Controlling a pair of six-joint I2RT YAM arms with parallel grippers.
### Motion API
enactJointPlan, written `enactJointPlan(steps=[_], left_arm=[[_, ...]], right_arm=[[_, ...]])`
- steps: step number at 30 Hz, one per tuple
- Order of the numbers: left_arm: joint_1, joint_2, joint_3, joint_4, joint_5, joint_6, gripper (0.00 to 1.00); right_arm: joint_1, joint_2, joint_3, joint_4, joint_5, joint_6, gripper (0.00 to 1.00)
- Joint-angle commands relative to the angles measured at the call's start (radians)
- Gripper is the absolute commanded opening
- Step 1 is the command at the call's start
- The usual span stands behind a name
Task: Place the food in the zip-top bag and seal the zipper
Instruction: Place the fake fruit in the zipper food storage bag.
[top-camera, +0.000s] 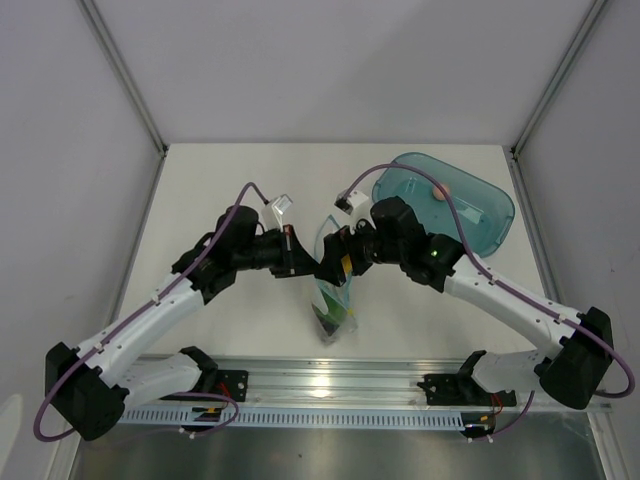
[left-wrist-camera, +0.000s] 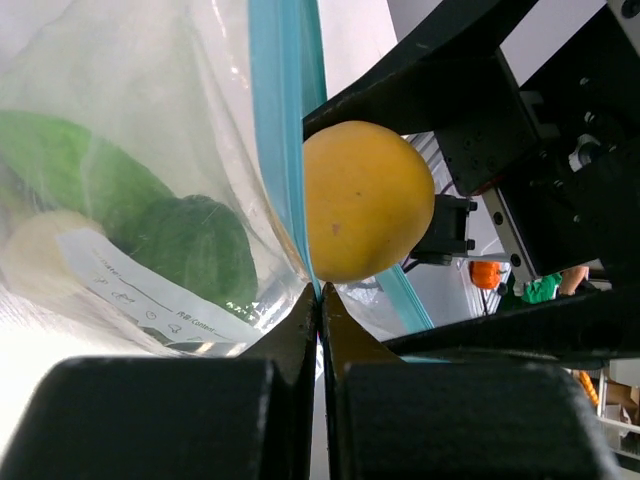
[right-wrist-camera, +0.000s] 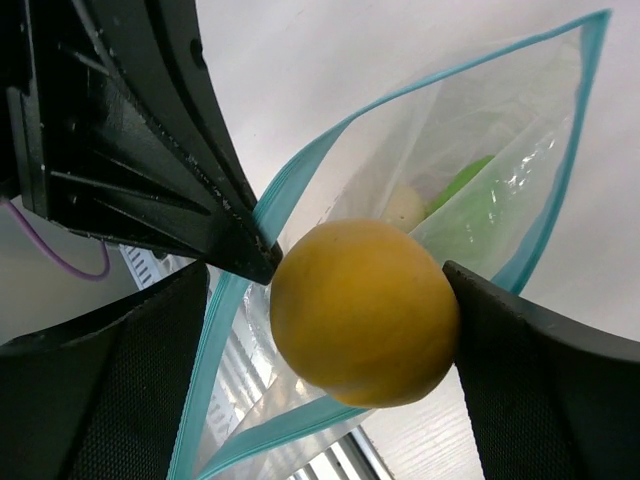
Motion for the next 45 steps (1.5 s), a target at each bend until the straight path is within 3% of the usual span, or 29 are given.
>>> enactJointPlan(steps=[1, 13, 30, 34, 45], left_arm=[[-0.006, -0.04, 0.007, 0.063, 0.027, -0.001, 0.01], [-0.006, -0.057, 0.007, 0.057, 0.024, -0.005, 0.01], [-0.005, -0.08, 0.03, 0.017, 0.012, -0.001, 0.0], [-0.005, -0.088, 0.011, 0.026, 0.01, -0.005, 0.01], [-0.006, -0.079, 0.004, 0.032, 0.012, -0.005, 0.01]], right_arm=[[0.018, -0.018, 0.01, 0.04, 0.023, 0.001, 0.98], [0.018, -0.032, 0.087, -0.019, 0.085, -0.002, 1.0], [0.018, -0.027, 0.121, -0.055, 0.048, -0.012, 1.0], [0.017, -0.068, 0.104, -0.051, 0.128, 0.013, 1.0], [-0.147, -0.084, 0.115, -0.132, 0.22, 0.096, 0.99]])
